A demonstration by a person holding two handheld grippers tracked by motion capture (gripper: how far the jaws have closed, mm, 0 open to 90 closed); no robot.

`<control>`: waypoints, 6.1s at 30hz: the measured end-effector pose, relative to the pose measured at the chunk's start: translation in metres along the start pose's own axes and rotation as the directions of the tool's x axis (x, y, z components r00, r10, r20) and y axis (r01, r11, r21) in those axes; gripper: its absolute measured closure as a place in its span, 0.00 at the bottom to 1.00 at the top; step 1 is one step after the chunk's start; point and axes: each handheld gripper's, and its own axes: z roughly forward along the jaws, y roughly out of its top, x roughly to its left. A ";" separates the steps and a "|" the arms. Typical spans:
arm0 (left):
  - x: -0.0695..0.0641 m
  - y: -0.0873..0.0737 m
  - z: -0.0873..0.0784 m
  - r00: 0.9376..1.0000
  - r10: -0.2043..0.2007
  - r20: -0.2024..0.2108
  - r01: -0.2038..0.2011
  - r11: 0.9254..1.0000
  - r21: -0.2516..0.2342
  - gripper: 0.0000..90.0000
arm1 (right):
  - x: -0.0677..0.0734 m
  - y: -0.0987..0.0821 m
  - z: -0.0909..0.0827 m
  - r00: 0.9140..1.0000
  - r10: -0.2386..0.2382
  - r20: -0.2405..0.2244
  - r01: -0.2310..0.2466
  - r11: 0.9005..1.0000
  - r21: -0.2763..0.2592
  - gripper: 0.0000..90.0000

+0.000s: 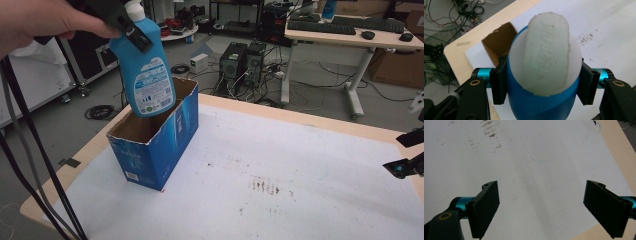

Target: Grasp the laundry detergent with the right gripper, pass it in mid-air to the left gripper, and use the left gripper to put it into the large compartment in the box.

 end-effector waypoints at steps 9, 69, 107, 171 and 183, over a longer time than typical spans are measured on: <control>0.010 -0.010 0.016 0.999 -0.026 -0.023 0.027 0.999 0.036 0.42 | -0.004 -0.003 0.002 1.000 0.009 -0.007 -0.009 1.000 0.009 0.14; 0.007 -0.074 0.155 0.998 0.047 0.028 -0.053 0.963 0.264 0.42 | 0.001 -0.009 0.001 1.000 0.001 -0.011 0.000 0.998 0.063 0.14; 0.009 -0.070 0.159 0.998 0.047 0.041 -0.057 0.954 0.295 0.42 | 0.004 -0.009 0.002 1.000 -0.003 -0.020 0.005 0.997 0.079 0.14; -0.141 0.027 0.201 0.871 0.441 0.217 -0.469 0.878 0.099 0.22 | 0.049 0.006 0.000 0.999 -0.023 -0.040 0.022 0.999 -0.030 0.14; -0.141 0.025 0.202 0.878 0.430 0.211 -0.458 0.883 0.105 0.22 | 0.046 0.005 0.002 0.999 -0.026 -0.044 0.025 0.999 -0.034 0.14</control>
